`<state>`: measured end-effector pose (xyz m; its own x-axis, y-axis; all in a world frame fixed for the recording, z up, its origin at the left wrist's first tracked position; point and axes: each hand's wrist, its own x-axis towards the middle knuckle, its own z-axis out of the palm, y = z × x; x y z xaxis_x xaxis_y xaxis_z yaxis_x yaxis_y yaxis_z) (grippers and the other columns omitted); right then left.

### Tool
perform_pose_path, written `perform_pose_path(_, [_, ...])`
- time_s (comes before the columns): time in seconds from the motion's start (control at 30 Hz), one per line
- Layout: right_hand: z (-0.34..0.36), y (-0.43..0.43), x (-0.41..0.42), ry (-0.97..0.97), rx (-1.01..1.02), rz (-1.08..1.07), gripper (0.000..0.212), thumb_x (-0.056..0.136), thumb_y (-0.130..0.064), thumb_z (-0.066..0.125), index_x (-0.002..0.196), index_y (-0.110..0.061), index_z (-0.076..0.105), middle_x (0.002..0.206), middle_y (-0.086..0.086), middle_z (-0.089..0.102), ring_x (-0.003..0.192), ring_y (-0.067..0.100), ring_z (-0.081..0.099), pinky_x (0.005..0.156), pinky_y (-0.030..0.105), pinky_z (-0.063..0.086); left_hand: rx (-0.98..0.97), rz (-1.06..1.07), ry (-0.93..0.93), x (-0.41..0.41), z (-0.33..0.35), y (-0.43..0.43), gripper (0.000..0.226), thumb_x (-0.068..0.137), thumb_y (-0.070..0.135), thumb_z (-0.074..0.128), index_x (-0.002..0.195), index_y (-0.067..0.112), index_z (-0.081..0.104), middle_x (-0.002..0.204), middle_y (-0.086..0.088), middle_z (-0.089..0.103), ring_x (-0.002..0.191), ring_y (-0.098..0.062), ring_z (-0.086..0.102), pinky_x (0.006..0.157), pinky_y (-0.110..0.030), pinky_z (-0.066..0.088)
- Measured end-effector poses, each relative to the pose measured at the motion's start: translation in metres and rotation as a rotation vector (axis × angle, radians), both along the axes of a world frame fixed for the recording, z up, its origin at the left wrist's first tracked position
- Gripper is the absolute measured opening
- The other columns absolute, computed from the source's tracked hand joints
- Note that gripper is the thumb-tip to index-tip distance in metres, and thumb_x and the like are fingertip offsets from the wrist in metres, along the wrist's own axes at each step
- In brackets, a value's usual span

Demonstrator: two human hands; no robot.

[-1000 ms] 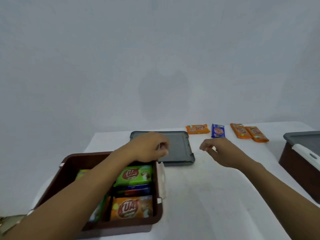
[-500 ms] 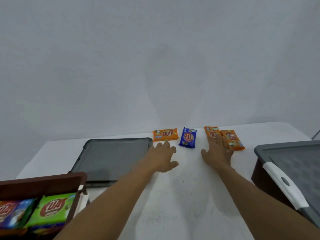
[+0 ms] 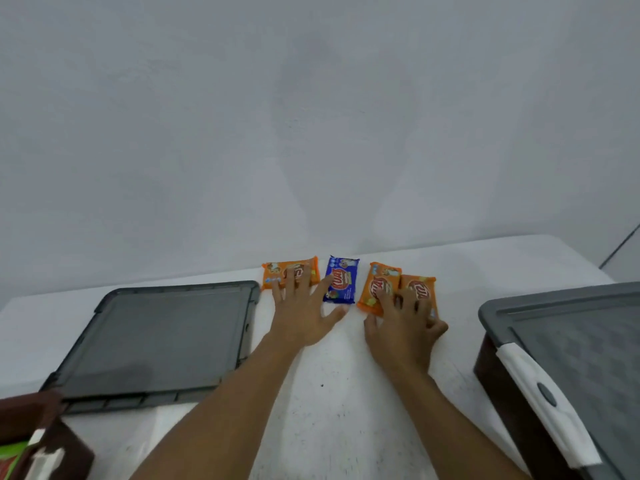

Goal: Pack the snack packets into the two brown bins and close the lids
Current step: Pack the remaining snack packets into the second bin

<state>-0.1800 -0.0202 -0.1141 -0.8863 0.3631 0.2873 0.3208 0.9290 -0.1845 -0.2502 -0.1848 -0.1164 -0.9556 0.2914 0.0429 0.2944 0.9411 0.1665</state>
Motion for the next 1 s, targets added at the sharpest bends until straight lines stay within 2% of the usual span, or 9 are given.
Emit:
perform_pose_path(0.17, [-0.007, 0.003, 0.022, -0.011, 0.02, 0.067, 0.047, 0.082, -0.044, 0.056, 0.128, -0.032, 0.057, 0.133, 0.002, 0.047, 0.121, 0.025, 0.038, 0.087, 0.046, 0.031, 0.015, -0.017, 0.105, 0.031, -0.009, -0.013, 0.081, 0.081, 0.081, 0.024, 0.148, 0.036, 0.028, 0.162, 0.004, 0.009, 0.149, -0.026, 0.0, 0.116, -0.053, -0.004])
perform_pose_path(0.3, [-0.011, 0.002, 0.04, -0.028, 0.033, 0.065, 0.053, 0.078, -0.047, 0.058, 0.128, -0.029, 0.058, 0.132, 0.004, 0.05, 0.122, 0.028, 0.04, 0.087, 0.049, 0.034, 0.055, -0.033, 0.122, 0.055, -0.01, -0.02, 0.081, 0.081, 0.081, 0.019, 0.146, 0.035, 0.033, 0.16, 0.005, 0.019, 0.148, -0.025, 0.008, 0.118, -0.053, 0.004])
perform_pose_path(0.57, [-0.007, 0.0, 0.075, -0.035, 0.005, 0.09, 0.048, 0.073, -0.043, 0.068, 0.119, -0.03, 0.062, 0.127, 0.003, 0.056, 0.117, 0.027, 0.046, 0.083, 0.049, 0.038, -0.024, -0.027, 0.036, 0.096, -0.004, -0.029, 0.077, 0.082, 0.077, 0.014, 0.15, 0.039, 0.016, 0.159, 0.008, 0.012, 0.147, -0.021, 0.002, 0.119, -0.053, 0.004])
perform_pose_path(0.7, [-0.005, -0.003, 0.094, -0.04, -0.045, 0.106, 0.047, 0.075, -0.038, 0.07, 0.121, -0.032, 0.063, 0.13, 0.001, 0.055, 0.122, 0.027, 0.045, 0.086, 0.05, 0.038, -0.07, -0.039, 0.067, 0.12, 0.009, -0.032, 0.065, 0.091, 0.067, 0.026, 0.148, 0.038, 0.019, 0.154, 0.007, 0.019, 0.142, -0.019, 0.014, 0.117, -0.048, 0.011])
perform_pose_path(0.77, [-0.003, -0.002, 0.106, -0.047, -0.083, 0.128, 0.047, 0.08, -0.035, 0.068, 0.126, -0.034, 0.059, 0.137, -0.001, 0.05, 0.129, 0.026, 0.039, 0.093, 0.05, 0.034, -0.066, -0.069, 0.085, 0.132, 0.015, -0.033, 0.062, 0.092, 0.064, 0.026, 0.147, 0.035, 0.025, 0.15, 0.007, 0.024, 0.136, -0.019, 0.022, 0.114, -0.043, 0.016])
perform_pose_path(0.83, [-0.001, -0.001, 0.117, -0.072, -0.141, 0.156, 0.048, 0.087, -0.036, 0.06, 0.134, -0.038, 0.051, 0.146, -0.004, 0.04, 0.137, 0.023, 0.03, 0.102, 0.049, 0.027, 0.007, -0.116, 0.138, 0.143, 0.014, -0.034, 0.057, 0.092, 0.06, 0.027, 0.139, 0.031, 0.039, 0.141, 0.007, 0.038, 0.125, -0.016, 0.036, 0.106, -0.038, 0.027])
perform_pose_path(0.9, [0.006, 0.0, 0.125, -0.107, -0.17, 0.176, 0.05, 0.091, -0.043, 0.052, 0.139, -0.041, 0.042, 0.151, -0.008, 0.028, 0.141, 0.019, 0.02, 0.108, 0.047, 0.021, 0.093, -0.186, 0.219, 0.146, 0.016, -0.038, 0.048, 0.091, 0.054, 0.034, 0.125, 0.026, 0.053, 0.122, 0.007, 0.05, 0.105, -0.012, 0.046, 0.092, -0.03, 0.039])
perform_pose_path(0.93, [0.009, 0.0, 0.128, -0.126, -0.185, 0.181, 0.049, 0.091, -0.046, 0.05, 0.138, -0.042, 0.041, 0.151, -0.009, 0.026, 0.141, 0.018, 0.017, 0.109, 0.047, 0.02, 0.119, -0.213, 0.199, 0.146, 0.02, -0.043, 0.044, 0.09, 0.049, 0.04, 0.125, 0.024, 0.052, 0.118, 0.007, 0.051, 0.1, -0.012, 0.046, 0.089, -0.029, 0.041])
perform_pose_path(1.0, [0.017, 0.0, 0.124, -0.12, -0.224, 0.182, 0.043, 0.089, -0.048, 0.049, 0.132, -0.041, 0.047, 0.148, -0.009, 0.03, 0.138, 0.018, 0.019, 0.107, 0.048, 0.021, 0.136, -0.205, 0.035, 0.134, 0.028, -0.057, 0.053, 0.087, 0.038, 0.051, 0.136, 0.022, 0.041, 0.13, 0.004, 0.045, 0.114, -0.016, 0.042, 0.101, -0.036, 0.04])
